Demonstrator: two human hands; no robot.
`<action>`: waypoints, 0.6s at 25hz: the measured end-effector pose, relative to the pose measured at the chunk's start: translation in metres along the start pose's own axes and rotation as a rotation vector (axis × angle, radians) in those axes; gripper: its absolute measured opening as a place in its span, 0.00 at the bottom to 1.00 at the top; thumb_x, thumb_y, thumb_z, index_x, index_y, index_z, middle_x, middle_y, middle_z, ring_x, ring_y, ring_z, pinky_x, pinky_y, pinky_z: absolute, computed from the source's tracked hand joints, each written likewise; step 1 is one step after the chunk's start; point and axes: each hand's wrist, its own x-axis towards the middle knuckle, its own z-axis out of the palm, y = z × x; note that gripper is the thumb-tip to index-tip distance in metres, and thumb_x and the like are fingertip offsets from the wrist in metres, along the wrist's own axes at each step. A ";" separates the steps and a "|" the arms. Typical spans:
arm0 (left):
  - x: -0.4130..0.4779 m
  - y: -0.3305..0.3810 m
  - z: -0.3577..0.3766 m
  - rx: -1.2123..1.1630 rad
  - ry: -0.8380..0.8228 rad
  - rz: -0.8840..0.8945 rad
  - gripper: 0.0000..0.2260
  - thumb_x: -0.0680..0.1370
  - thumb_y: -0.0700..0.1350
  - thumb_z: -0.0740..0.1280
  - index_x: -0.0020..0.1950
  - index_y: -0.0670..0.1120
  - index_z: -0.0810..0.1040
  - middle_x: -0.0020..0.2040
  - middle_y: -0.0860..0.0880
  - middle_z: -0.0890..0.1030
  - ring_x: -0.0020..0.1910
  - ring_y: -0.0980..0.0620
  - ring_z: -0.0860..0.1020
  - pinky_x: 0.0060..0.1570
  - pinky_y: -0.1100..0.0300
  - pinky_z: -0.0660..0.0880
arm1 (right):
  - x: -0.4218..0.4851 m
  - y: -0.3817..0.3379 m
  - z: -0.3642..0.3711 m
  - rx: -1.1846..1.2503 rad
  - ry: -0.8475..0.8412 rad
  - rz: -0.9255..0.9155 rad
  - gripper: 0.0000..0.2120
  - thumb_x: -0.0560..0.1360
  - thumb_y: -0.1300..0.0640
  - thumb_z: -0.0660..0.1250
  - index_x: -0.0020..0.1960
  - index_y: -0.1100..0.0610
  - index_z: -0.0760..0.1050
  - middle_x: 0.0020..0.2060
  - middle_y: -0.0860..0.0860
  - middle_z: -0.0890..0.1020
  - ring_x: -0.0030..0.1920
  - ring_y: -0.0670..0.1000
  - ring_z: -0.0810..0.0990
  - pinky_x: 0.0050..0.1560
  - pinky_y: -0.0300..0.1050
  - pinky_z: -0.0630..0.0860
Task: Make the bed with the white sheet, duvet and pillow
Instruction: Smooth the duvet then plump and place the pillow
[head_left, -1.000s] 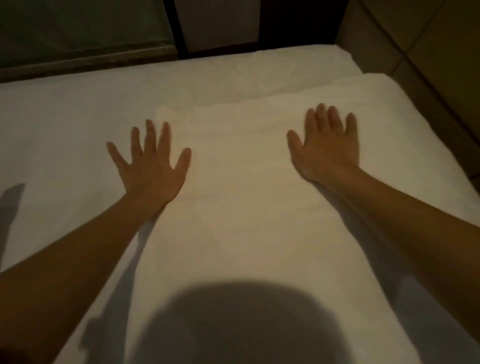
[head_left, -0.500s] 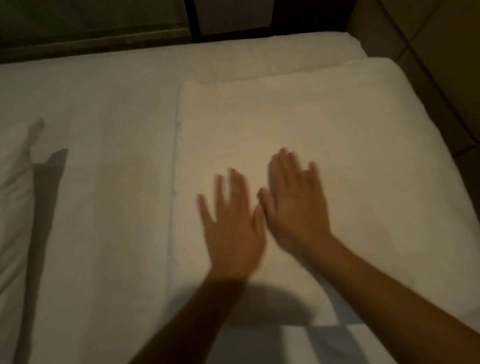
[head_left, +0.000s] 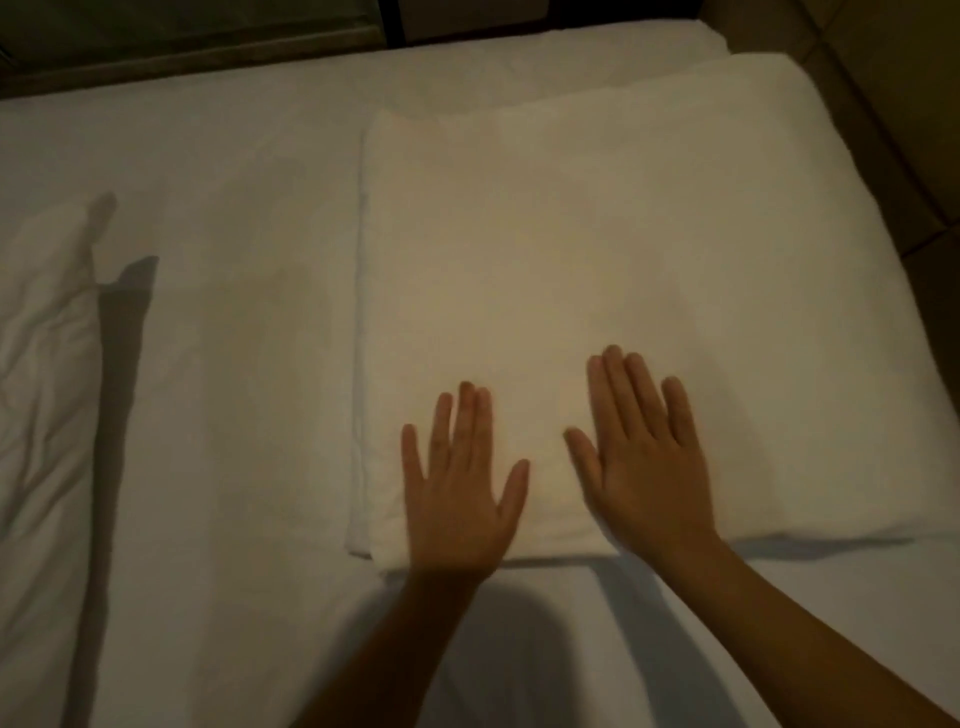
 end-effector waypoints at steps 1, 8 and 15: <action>-0.003 -0.011 0.006 0.020 0.011 -0.018 0.31 0.79 0.61 0.48 0.78 0.44 0.54 0.77 0.47 0.53 0.77 0.48 0.51 0.74 0.44 0.45 | -0.009 0.013 0.002 -0.019 0.005 0.014 0.31 0.80 0.43 0.49 0.76 0.60 0.55 0.76 0.56 0.56 0.76 0.54 0.52 0.75 0.55 0.48; -0.001 -0.018 -0.011 -0.006 -0.097 0.003 0.32 0.80 0.61 0.46 0.76 0.41 0.58 0.76 0.43 0.59 0.75 0.44 0.56 0.72 0.45 0.48 | -0.013 0.024 -0.012 0.010 -0.111 0.028 0.31 0.78 0.44 0.49 0.74 0.63 0.61 0.73 0.59 0.64 0.73 0.59 0.61 0.72 0.58 0.50; -0.010 -0.040 -0.099 -0.085 -0.226 -0.049 0.22 0.80 0.53 0.57 0.72 0.47 0.68 0.75 0.46 0.63 0.70 0.47 0.67 0.67 0.52 0.65 | -0.001 -0.016 -0.086 0.249 -0.278 -0.097 0.23 0.80 0.50 0.58 0.72 0.57 0.62 0.72 0.55 0.64 0.71 0.56 0.63 0.66 0.50 0.61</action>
